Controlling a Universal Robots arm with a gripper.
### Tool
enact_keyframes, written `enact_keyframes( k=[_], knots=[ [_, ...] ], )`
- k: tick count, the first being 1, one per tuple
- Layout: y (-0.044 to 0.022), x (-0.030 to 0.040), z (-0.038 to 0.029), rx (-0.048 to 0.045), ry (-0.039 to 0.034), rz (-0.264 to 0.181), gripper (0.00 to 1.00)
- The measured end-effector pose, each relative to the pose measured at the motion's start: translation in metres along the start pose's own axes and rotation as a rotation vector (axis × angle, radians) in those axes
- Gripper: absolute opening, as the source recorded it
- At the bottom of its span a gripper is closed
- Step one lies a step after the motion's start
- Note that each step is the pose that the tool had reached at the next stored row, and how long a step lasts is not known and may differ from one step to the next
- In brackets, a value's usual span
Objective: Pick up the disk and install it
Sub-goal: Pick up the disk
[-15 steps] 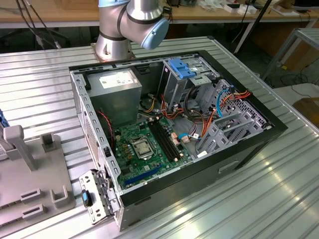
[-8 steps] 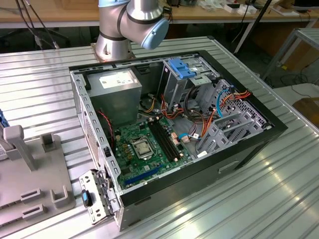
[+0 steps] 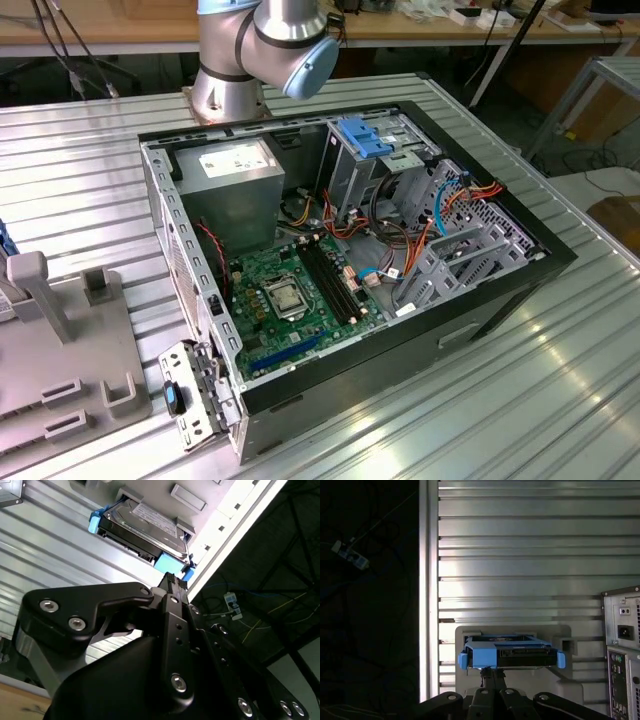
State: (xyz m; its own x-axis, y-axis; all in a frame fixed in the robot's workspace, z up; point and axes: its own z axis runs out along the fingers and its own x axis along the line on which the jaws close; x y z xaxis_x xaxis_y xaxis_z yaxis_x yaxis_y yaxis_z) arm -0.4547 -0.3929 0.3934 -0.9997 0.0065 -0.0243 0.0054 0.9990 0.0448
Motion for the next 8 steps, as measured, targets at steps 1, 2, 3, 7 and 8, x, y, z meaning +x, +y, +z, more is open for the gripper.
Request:
enact_keyframes(
  k=[1, 2, 3, 7, 8],
  knots=[
    [0.0, 0.0, 0.0001, -0.0009, 0.0014, -0.035, 0.11],
    [0.0, 0.0, 0.0, -0.002, 0.0035, -0.081, 0.11],
    [0.0, 0.0, 0.0001, -0.0025, 0.0044, -0.101, 0.11],
    [0.0, 0.0, 0.0001, -0.0047, 0.0084, -0.191, 0.11],
    [0.0, 0.0, 0.0001, -0.0057, 0.0104, -0.236, 0.11]
  ],
)
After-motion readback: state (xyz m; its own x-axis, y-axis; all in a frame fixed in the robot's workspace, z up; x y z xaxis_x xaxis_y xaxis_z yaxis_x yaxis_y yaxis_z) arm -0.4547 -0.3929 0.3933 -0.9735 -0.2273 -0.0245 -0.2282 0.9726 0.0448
